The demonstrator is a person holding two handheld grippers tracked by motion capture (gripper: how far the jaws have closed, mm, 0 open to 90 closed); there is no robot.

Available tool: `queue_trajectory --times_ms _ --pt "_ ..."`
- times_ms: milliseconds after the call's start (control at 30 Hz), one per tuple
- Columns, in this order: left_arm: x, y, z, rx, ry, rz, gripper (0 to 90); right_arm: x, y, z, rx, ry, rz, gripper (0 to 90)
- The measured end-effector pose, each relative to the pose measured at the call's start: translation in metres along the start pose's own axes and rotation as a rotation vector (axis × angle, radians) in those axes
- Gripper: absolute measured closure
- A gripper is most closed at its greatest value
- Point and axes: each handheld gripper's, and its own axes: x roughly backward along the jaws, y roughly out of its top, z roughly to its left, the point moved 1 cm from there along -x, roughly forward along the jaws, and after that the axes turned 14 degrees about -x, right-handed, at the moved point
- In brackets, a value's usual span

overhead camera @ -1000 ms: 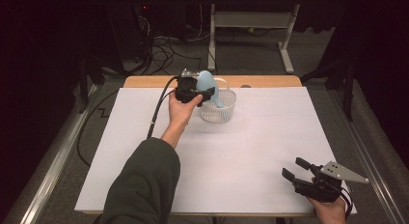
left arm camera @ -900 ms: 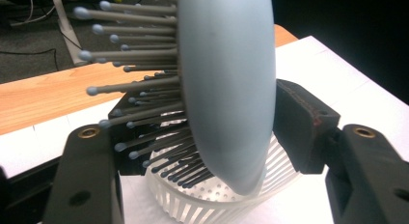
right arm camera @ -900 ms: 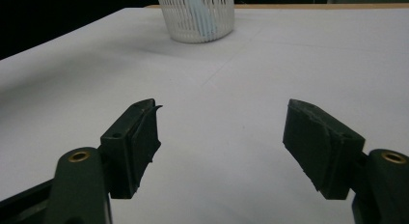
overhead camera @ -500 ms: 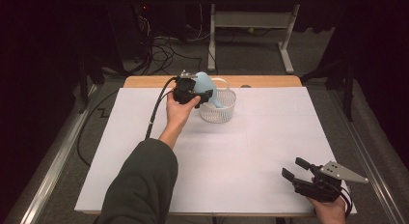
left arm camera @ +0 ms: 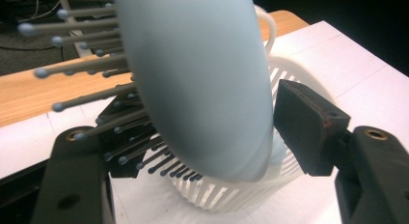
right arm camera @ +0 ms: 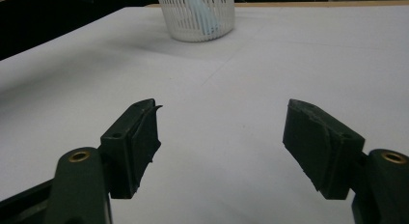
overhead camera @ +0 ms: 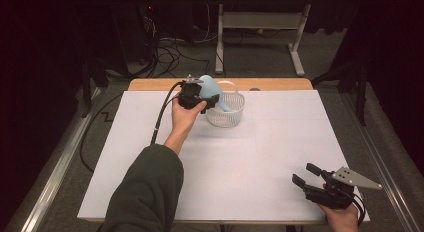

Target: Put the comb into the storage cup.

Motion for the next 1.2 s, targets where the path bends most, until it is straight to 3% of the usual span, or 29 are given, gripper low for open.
queue_trajectory --times_ms 1033,1200 --pt "0.001 -0.014 0.005 -0.006 -0.009 -0.002 31.2 0.0 0.0 0.0 -0.003 0.003 0.003 29.3" --pt "0.001 -0.015 0.004 -0.021 0.0 0.0 30.1 0.0 0.0 0.0 -0.003 0.002 0.003 29.3"
